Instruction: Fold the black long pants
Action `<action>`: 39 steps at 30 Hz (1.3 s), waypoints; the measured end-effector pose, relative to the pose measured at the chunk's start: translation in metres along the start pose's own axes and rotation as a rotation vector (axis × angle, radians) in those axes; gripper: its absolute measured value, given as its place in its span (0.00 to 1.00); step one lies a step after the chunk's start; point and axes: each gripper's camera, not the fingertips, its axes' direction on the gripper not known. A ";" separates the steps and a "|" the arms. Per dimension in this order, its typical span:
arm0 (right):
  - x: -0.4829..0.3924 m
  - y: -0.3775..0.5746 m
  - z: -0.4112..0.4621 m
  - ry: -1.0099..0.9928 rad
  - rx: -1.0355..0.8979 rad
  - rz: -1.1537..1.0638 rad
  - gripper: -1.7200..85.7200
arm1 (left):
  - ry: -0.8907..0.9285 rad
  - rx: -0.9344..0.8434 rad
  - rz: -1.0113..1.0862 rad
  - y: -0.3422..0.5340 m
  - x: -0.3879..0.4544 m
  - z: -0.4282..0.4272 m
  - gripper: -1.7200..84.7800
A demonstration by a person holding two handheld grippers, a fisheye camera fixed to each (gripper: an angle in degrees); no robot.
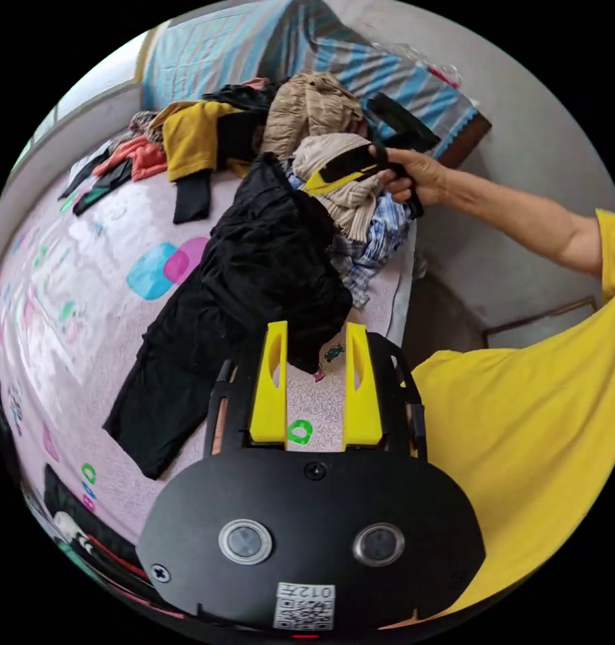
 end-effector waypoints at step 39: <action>-0.017 0.046 0.092 0.330 0.081 -0.617 0.18 | -0.304 -0.010 -0.243 0.063 -0.024 -0.128 0.03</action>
